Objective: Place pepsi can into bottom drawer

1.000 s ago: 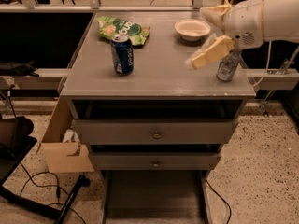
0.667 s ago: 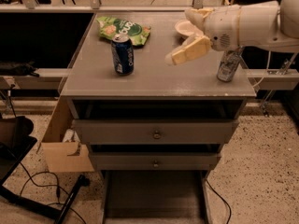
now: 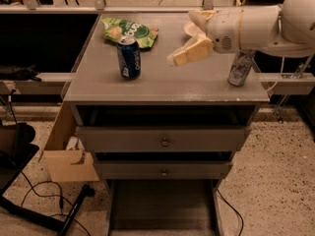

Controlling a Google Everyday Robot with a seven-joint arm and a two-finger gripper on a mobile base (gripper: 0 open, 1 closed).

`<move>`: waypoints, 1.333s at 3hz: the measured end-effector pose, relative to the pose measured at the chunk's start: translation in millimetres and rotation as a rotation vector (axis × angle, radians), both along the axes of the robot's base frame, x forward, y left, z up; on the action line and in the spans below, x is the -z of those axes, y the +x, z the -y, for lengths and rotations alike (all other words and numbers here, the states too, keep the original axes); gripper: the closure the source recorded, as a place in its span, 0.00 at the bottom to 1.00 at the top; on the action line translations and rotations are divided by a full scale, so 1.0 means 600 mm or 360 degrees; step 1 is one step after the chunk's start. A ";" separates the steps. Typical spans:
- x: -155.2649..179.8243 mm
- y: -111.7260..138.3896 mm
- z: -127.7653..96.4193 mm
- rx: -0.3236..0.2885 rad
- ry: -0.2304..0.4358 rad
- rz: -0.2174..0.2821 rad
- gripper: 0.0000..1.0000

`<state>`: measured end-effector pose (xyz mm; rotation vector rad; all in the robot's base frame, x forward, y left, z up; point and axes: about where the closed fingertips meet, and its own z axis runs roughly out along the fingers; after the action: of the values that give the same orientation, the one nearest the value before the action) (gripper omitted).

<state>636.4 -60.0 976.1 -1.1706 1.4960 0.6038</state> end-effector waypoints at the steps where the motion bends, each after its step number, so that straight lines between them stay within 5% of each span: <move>1: 0.027 0.036 -0.055 -0.0009 -0.0030 -0.0032 0.00; 3: 0.118 0.075 -0.157 0.0036 -0.0074 -0.0196 0.00; 4: 0.154 0.098 -0.207 0.0011 0.0068 -0.0244 0.03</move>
Offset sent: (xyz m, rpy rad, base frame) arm 0.0506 0.0992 -0.0873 -0.0921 0.1682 -0.0664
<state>695.0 64.0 883.6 -1.1062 1.6074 0.7312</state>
